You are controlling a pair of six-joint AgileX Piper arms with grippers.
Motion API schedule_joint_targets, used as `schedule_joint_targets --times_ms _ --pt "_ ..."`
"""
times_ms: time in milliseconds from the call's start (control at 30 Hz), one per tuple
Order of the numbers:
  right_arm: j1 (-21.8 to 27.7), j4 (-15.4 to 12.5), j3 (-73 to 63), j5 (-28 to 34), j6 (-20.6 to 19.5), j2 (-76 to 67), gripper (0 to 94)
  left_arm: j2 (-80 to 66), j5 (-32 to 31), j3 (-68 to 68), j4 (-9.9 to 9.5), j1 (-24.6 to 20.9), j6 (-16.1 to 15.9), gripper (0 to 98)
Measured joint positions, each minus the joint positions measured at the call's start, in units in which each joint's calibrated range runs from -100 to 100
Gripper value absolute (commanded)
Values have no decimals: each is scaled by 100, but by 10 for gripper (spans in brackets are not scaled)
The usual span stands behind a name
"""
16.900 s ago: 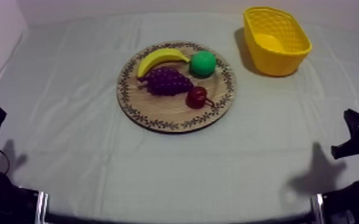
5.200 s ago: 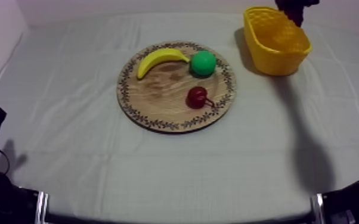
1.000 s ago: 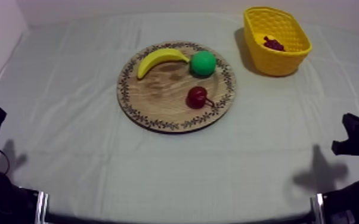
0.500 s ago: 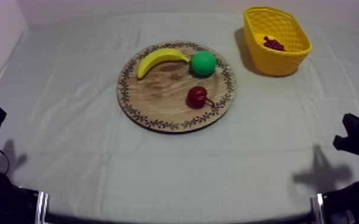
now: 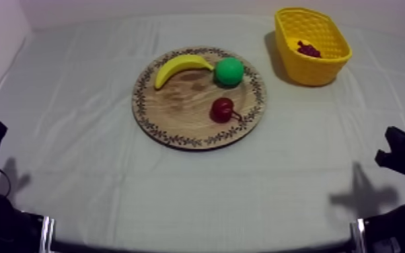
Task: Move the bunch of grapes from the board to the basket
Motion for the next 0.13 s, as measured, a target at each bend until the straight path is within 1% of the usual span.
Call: schedule_joint_targets --times_ms 133 --pt "0 -5 0 0 60 0 3 0 0 0 0 0 0 1"
